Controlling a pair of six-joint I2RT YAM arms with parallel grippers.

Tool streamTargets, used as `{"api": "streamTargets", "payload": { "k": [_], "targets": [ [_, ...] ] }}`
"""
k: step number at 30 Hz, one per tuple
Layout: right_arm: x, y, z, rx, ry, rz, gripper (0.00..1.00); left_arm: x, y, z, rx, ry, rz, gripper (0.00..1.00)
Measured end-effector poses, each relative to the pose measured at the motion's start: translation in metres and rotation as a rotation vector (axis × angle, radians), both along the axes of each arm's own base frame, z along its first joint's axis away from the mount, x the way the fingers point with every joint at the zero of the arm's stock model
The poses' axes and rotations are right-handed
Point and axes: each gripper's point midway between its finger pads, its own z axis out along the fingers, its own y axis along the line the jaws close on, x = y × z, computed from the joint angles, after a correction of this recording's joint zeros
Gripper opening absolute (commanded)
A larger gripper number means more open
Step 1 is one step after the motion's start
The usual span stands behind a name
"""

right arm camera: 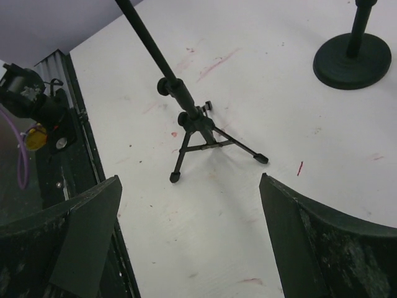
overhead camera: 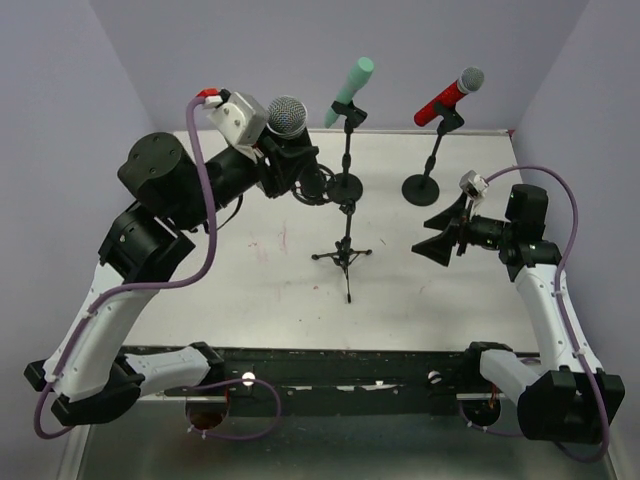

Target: Attach the microphones to the stand

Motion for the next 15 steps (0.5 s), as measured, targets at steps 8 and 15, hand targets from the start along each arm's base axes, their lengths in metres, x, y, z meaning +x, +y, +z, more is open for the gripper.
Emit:
{"api": "streamTargets", "payload": {
  "k": [8, 15],
  "targets": [
    [0.010, -0.004, -0.004, -0.023, -0.025, -0.031, 1.00, 0.064, -0.012, -0.035, 0.199, 0.022, 0.124, 0.00],
    [0.013, -0.005, -0.005, -0.029, -0.029, -0.041, 1.00, 0.086, -0.024, -0.062, 0.280, 0.064, 0.126, 0.00]
  ]
}}
